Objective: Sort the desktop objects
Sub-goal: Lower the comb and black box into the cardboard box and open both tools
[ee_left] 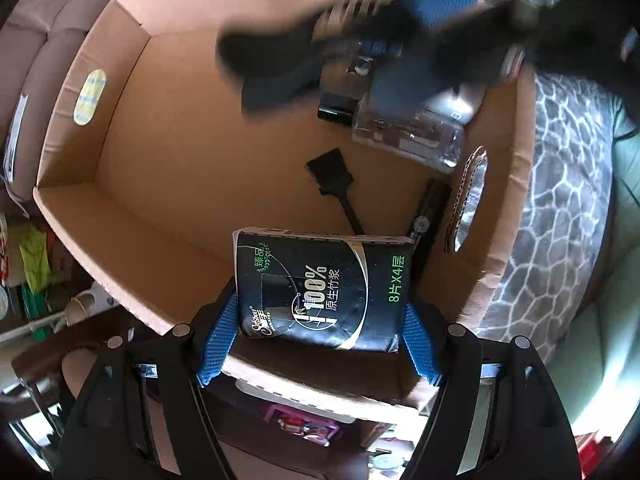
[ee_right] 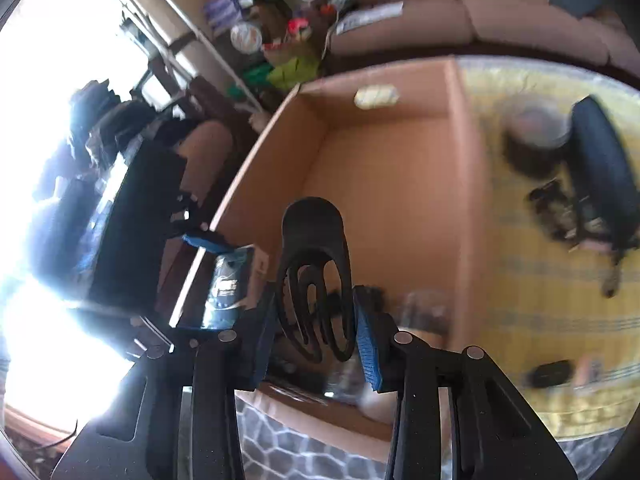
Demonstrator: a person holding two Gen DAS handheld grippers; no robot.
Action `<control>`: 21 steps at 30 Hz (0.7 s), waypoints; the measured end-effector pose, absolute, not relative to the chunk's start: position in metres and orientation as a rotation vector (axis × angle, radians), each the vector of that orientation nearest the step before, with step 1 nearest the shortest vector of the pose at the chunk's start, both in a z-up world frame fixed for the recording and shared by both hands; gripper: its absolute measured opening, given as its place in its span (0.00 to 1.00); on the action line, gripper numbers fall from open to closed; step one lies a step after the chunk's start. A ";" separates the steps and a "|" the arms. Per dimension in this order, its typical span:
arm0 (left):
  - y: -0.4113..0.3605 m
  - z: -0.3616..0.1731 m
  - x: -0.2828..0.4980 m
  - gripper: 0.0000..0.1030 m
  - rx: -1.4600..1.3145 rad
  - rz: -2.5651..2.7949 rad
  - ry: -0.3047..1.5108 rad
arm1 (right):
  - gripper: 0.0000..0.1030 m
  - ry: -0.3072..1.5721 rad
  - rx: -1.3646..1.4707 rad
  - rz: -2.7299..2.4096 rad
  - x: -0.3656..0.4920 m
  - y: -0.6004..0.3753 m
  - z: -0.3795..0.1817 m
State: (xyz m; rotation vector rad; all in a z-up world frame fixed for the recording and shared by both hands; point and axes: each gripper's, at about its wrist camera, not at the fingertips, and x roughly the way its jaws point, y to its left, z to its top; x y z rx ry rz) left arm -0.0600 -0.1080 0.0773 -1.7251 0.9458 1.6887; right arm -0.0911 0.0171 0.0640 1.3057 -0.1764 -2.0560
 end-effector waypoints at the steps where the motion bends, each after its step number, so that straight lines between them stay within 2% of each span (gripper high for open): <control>1: -0.109 0.077 -0.060 0.69 -1.723 1.684 0.946 | 0.36 -0.167 1.322 -2.046 -0.091 0.011 0.061; 11: -0.115 0.081 -0.058 0.70 -1.691 1.603 0.971 | 0.37 0.031 1.484 -1.979 -0.093 -0.040 0.022; 21: -0.122 0.102 -0.051 0.70 -1.686 1.623 0.947 | 0.41 0.034 1.512 -1.948 -0.092 -0.029 0.024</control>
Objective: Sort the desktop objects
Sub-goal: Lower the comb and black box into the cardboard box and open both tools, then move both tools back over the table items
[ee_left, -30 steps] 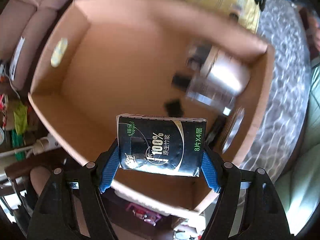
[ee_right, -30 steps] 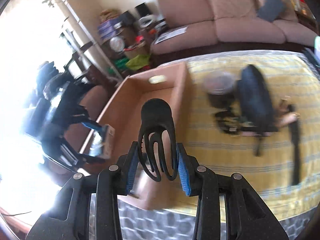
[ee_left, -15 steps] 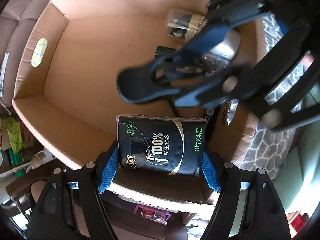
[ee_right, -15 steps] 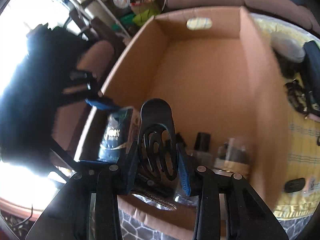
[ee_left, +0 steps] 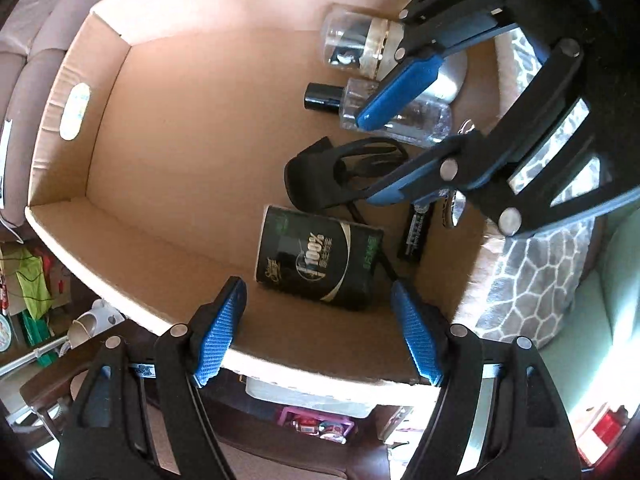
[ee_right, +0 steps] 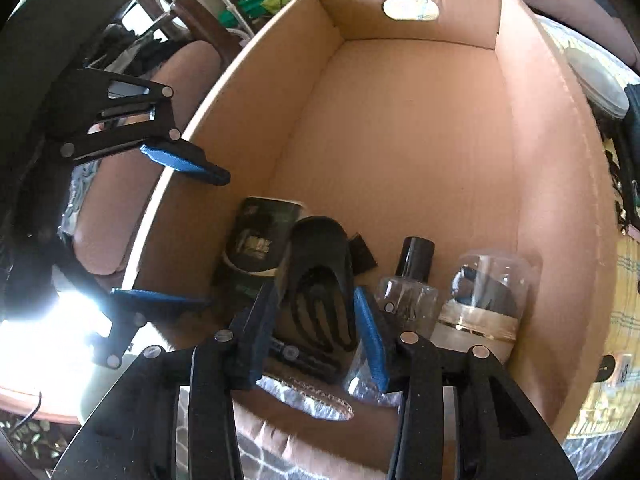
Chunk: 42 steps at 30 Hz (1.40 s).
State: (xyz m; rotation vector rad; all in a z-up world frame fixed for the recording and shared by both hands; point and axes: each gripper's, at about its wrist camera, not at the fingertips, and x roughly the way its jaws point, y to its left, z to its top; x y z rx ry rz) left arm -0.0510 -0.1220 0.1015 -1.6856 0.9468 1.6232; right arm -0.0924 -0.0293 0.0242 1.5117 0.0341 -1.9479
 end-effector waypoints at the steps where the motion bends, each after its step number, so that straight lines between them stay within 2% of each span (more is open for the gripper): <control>1: -0.123 0.105 -0.051 0.70 -1.683 1.633 0.935 | 0.41 0.030 1.503 -1.956 -0.092 -0.026 0.028; 5: -0.127 0.124 -0.050 0.71 -1.666 1.698 0.882 | 0.41 -0.030 1.471 -1.992 -0.094 -0.012 0.041; 9: -0.127 0.146 -0.040 0.79 -1.624 1.768 0.802 | 0.43 -0.063 1.427 -2.037 -0.089 0.001 0.059; 14: -0.092 0.154 -0.021 0.85 -1.560 1.871 0.695 | 0.60 -0.071 1.382 -2.101 -0.079 0.010 0.077; 16: -0.094 0.152 -0.023 0.92 -1.528 1.929 0.638 | 0.65 -0.081 1.370 -2.125 -0.076 0.022 0.084; 20: -0.093 0.156 -0.025 0.94 -1.456 2.040 0.484 | 0.74 -0.110 1.292 -2.204 -0.067 0.052 0.099; 24: -0.081 0.158 -0.029 0.94 -1.403 2.106 0.383 | 0.75 -0.126 1.240 -2.308 -0.060 0.091 0.116; 32: -0.020 0.158 -0.031 0.94 -1.345 2.164 0.319 | 0.75 -0.230 1.230 -2.435 -0.046 0.173 0.127; 39: 0.060 0.154 -0.043 0.93 -1.302 2.123 0.420 | 0.75 -0.312 1.237 -2.509 -0.036 0.229 0.118; 41: 0.082 0.149 -0.050 0.92 -1.300 2.103 0.465 | 0.75 -0.337 1.237 -2.522 -0.034 0.244 0.112; 42: 0.094 0.145 -0.054 0.88 -1.305 2.090 0.495 | 0.75 -0.346 1.236 -2.529 -0.034 0.251 0.110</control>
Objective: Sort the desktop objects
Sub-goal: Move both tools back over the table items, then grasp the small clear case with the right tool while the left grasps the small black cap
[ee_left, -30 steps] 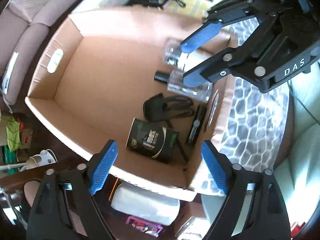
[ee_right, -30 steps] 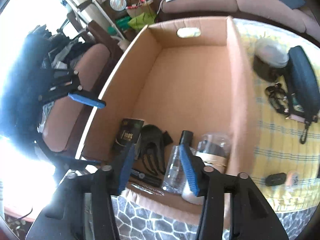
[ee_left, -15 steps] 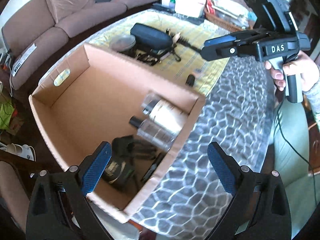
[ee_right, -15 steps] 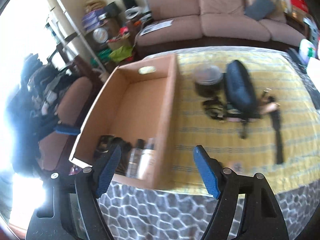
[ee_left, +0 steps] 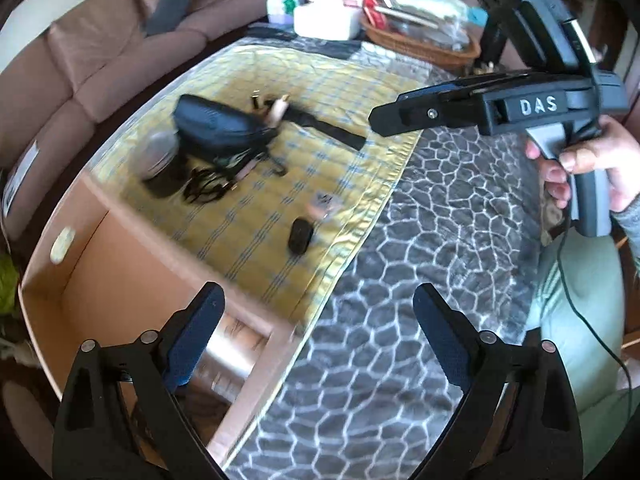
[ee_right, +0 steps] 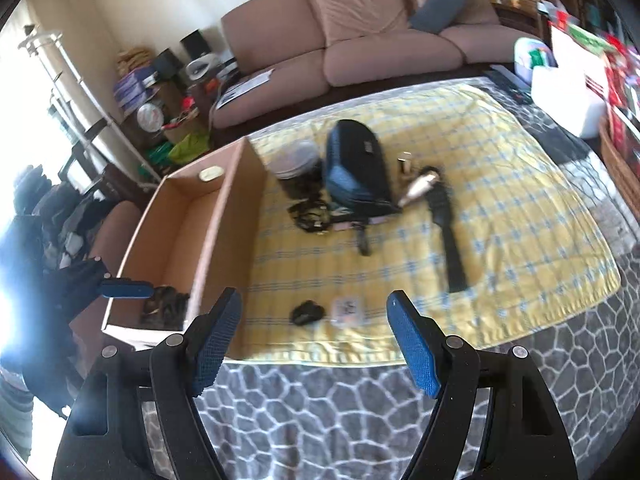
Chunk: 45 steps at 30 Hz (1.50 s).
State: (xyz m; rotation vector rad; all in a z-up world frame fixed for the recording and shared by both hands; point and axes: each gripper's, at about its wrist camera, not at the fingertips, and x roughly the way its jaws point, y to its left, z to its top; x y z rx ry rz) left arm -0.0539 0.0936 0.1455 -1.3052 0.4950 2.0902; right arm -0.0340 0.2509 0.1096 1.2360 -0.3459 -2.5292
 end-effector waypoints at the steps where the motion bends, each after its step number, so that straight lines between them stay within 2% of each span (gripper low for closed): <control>1: 0.105 0.140 -0.058 0.81 -1.312 2.073 0.533 | 0.75 -0.346 1.237 -2.534 -0.034 0.256 0.107; 3: 0.127 0.126 -0.069 0.73 -1.342 2.028 0.636 | 0.72 -0.327 1.246 -2.548 -0.034 0.264 0.098; 6: 0.147 0.107 -0.085 0.66 -1.403 1.971 0.717 | 0.57 -0.283 1.270 -2.548 -0.037 0.268 0.082; 8: 0.157 0.096 -0.095 0.65 -1.432 1.928 0.756 | 0.47 -0.251 1.295 -2.530 -0.040 0.267 0.070; 9: 0.162 0.091 -0.100 0.61 -1.450 1.905 0.773 | 0.47 -0.234 1.308 -2.515 -0.044 0.265 0.063; 10: 0.165 0.085 -0.105 0.52 -1.471 1.884 0.786 | 0.46 -0.227 1.313 -2.506 -0.045 0.263 0.059; 12: 0.170 0.073 -0.113 0.41 -1.520 1.839 0.823 | 0.45 -0.206 1.327 -2.481 -0.052 0.258 0.048; 13: 0.172 0.066 -0.118 0.39 -1.546 1.826 0.842 | 0.45 -0.199 1.334 -2.469 -0.055 0.255 0.043; 20: 0.175 0.042 -0.136 0.39 -1.607 1.765 0.889 | 0.44 -0.157 1.391 -2.401 -0.077 0.239 0.011; 28: 0.173 0.017 -0.148 0.38 -1.686 1.710 0.924 | 0.44 -0.243 1.435 -2.352 -0.090 0.239 -0.013; 35: 0.169 0.010 -0.150 0.38 -1.689 1.696 0.896 | 0.55 -0.351 1.401 -2.336 -0.091 0.242 -0.017; 38: 0.162 0.009 -0.150 0.28 -1.708 1.681 0.820 | 0.51 -0.325 1.398 -2.351 -0.091 0.240 -0.017; 39: 0.160 0.010 -0.149 0.20 -1.709 1.680 0.809 | 0.50 -0.310 1.401 -2.357 -0.091 0.239 -0.018; 45: 0.141 0.018 -0.144 0.18 -1.706 1.743 0.730 | 0.49 -0.250 1.398 -2.381 -0.088 0.236 -0.017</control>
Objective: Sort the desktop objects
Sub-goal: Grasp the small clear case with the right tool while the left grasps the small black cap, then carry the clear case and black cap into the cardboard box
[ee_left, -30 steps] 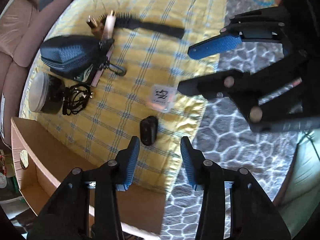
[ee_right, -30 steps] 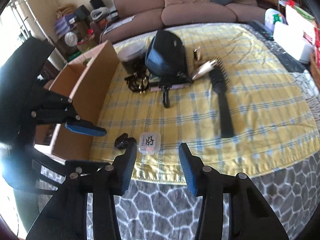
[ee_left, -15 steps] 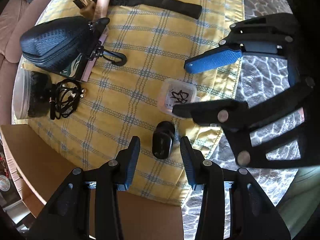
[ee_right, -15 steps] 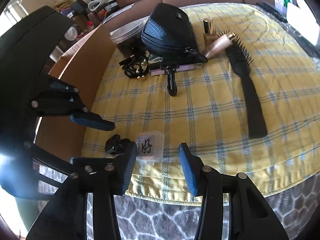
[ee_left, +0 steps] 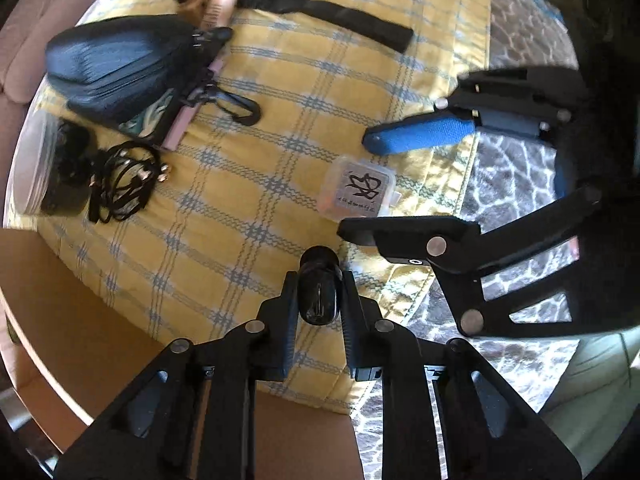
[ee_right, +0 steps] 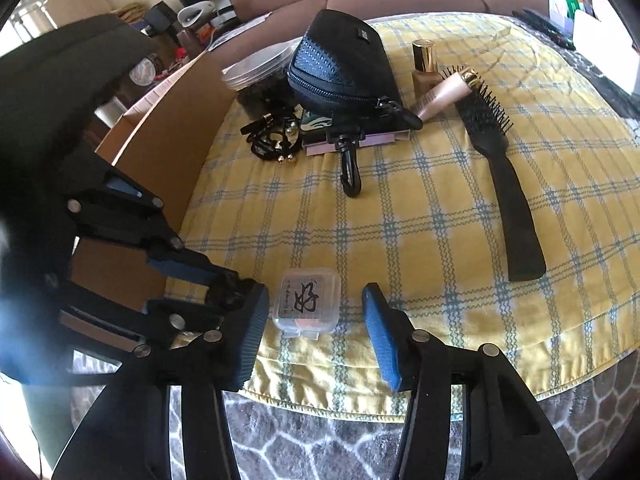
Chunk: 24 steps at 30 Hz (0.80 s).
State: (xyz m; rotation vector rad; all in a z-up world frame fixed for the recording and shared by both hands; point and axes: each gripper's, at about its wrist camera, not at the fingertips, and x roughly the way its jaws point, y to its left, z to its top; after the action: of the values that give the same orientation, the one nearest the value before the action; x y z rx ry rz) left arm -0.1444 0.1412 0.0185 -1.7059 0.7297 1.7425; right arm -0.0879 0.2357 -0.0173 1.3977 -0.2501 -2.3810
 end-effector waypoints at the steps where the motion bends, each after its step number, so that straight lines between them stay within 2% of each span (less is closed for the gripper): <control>1: 0.137 0.023 -0.144 0.18 -1.700 1.759 0.704 | 0.49 -0.243 1.397 -2.384 -0.088 0.236 -0.017; 10: 0.097 0.072 -0.134 0.18 -1.638 1.896 0.536 | 0.49 -0.082 1.386 -2.429 -0.084 0.218 -0.014; 12: 0.091 0.081 -0.139 0.18 -1.635 1.925 0.493 | 0.43 -0.012 1.386 -2.448 -0.084 0.212 -0.014; 13: 0.088 0.085 -0.140 0.18 -1.631 1.940 0.473 | 0.35 0.017 1.383 -2.456 -0.082 0.209 -0.014; 15: 0.093 0.095 -0.141 0.18 -1.619 1.967 0.430 | 0.35 0.052 1.383 -2.462 -0.086 0.206 -0.015; 20: 0.062 0.116 -0.135 0.18 -1.573 2.023 0.313 | 0.34 -0.002 1.356 -2.477 -0.080 0.210 -0.005; 24: 0.021 0.129 -0.120 0.18 -1.572 2.086 0.229 | 0.34 -0.032 1.264 -2.497 -0.064 0.205 0.028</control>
State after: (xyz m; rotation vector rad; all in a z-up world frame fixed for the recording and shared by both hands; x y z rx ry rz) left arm -0.1203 0.0209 0.1294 -1.5719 0.2295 2.0861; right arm -0.0636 0.2053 0.0278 1.2643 -0.0321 -2.4966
